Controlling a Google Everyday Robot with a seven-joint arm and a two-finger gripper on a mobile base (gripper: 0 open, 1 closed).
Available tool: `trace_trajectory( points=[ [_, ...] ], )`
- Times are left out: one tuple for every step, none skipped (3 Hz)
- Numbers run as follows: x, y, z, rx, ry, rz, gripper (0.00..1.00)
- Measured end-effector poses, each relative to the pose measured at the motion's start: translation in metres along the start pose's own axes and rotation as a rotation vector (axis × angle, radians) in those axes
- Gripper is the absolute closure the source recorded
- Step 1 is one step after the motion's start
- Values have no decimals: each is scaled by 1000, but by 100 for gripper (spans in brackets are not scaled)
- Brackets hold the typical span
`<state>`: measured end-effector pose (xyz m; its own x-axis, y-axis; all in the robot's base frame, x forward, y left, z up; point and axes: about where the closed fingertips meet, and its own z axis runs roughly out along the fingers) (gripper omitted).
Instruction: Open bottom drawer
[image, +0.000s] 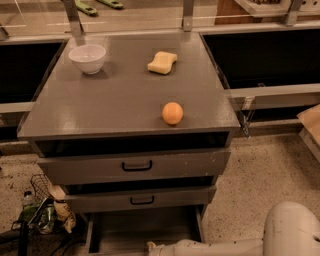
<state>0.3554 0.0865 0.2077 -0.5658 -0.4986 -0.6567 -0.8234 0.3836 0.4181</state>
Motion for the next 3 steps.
trace_trajectory(
  points=[
    [5, 8, 0, -35, 8, 2, 0],
    [10, 22, -8, -79, 11, -17, 0],
    [17, 38, -18, -120, 10, -35, 0]
  ],
)
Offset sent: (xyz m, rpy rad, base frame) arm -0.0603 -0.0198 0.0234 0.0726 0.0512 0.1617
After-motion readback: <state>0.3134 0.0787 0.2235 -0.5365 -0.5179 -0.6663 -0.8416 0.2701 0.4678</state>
